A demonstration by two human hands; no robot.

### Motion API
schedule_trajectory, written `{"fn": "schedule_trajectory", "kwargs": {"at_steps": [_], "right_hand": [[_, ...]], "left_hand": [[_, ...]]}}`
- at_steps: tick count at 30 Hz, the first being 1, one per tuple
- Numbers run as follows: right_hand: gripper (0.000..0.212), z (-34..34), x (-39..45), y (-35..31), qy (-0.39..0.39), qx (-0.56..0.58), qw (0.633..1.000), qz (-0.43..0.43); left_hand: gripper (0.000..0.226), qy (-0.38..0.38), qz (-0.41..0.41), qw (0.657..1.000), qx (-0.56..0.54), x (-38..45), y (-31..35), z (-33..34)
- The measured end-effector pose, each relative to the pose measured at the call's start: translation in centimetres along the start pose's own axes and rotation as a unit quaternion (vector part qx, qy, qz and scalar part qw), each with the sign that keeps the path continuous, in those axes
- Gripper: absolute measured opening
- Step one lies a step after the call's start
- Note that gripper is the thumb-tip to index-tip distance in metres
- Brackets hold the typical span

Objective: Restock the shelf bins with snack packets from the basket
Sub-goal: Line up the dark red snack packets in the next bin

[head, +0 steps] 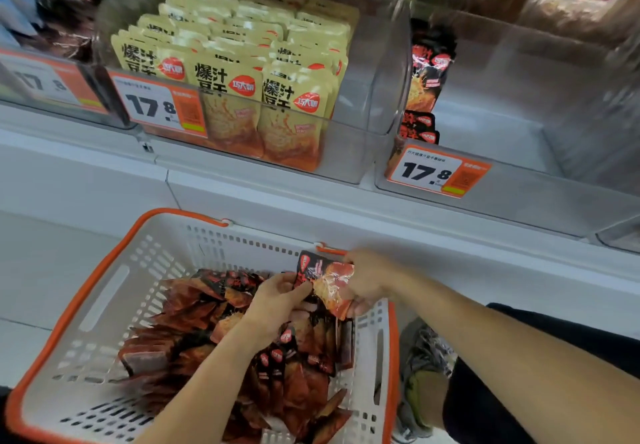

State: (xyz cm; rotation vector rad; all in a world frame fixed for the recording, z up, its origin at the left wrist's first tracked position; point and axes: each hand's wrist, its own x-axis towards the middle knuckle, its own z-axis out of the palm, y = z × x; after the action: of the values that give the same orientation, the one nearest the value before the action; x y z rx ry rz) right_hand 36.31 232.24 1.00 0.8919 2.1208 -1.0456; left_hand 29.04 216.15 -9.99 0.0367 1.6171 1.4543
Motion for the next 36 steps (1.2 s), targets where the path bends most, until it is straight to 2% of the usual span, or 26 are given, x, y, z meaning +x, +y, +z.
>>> {"fn": "schedule_trajectory", "kwargs": {"at_steps": [2, 4, 6, 9, 11, 13, 16, 18, 19, 23, 25, 28, 31, 34, 36], "right_hand": [[0.038, -2.4, -2.7, -0.6, 0.008, -0.020, 0.999, -0.027], [0.027, -4.4, -5.2, -1.1, 0.030, -0.051, 0.996, -0.066], [0.028, -5.9, -7.3, -1.3, 0.069, -0.033, 0.991, -0.110], [0.033, -7.8, -10.6, -2.0, 0.119, -0.075, 0.971, -0.196], [0.028, -9.9, -13.1, -2.6, 0.143, -0.090, 0.955, -0.245], [0.024, -12.8, -15.5, -3.1, 0.196, -0.052, 0.937, -0.283], [0.025, -17.1, -17.1, -2.5, 0.315, 0.088, 0.889, -0.320], [0.020, -19.2, -15.9, -1.5, 0.365, 0.159, 0.867, -0.300], [0.018, -20.1, -14.8, -1.1, 0.367, 0.189, 0.868, -0.276], [0.029, -22.0, -9.8, -0.3, 0.276, 0.307, 0.899, -0.146], [0.024, -22.3, -7.9, -0.3, 0.228, 0.311, 0.917, -0.096], [0.017, -22.5, -6.0, -0.6, 0.191, 0.283, 0.938, -0.056], [0.032, -22.6, -4.2, -0.9, 0.217, 0.208, 0.953, -0.024], [0.044, -22.6, -3.4, -1.4, 0.232, 0.147, 0.962, -0.002], [0.040, -22.7, -3.4, -1.9, 0.210, 0.154, 0.966, 0.001]], "left_hand": [[0.036, -0.038, 0.050, 0.998, -0.021, -0.8, 2.8, -0.1], [0.027, -0.060, 0.116, 0.991, 0.026, -2.0, 5.7, 0.2], [0.023, -0.084, 0.184, 0.976, 0.080, -3.7, 8.7, 0.8], [0.024, -0.107, 0.289, 0.940, 0.146, -6.8, 12.8, 2.6], [0.032, -0.053, 0.343, 0.927, 0.142, -8.7, 14.9, 4.1], [0.029, 0.046, 0.384, 0.913, 0.126, -10.1, 16.2, 5.5], [0.025, 0.154, 0.466, 0.849, 0.194, -11.3, 17.6, 7.0], [0.032, 0.183, 0.521, 0.786, 0.278, -10.5, 18.2, 7.8], [0.041, 0.182, 0.540, 0.759, 0.314, -9.6, 18.1, 8.2], [0.067, 0.173, 0.529, 0.720, 0.416, -6.6, 17.4, 9.7], [0.070, 0.182, 0.529, 0.699, 0.445, -6.1, 16.9, 9.8], [0.072, 0.190, 0.523, 0.679, 0.479, -6.0, 16.7, 9.6], [0.074, 0.191, 0.519, 0.667, 0.499, -6.0, 16.6, 9.3], [0.074, 0.185, 0.515, 0.673, 0.498, -5.9, 16.6, 9.3], [0.074, 0.185, 0.515, 0.678, 0.491, -5.9, 16.5, 9.4]]}}
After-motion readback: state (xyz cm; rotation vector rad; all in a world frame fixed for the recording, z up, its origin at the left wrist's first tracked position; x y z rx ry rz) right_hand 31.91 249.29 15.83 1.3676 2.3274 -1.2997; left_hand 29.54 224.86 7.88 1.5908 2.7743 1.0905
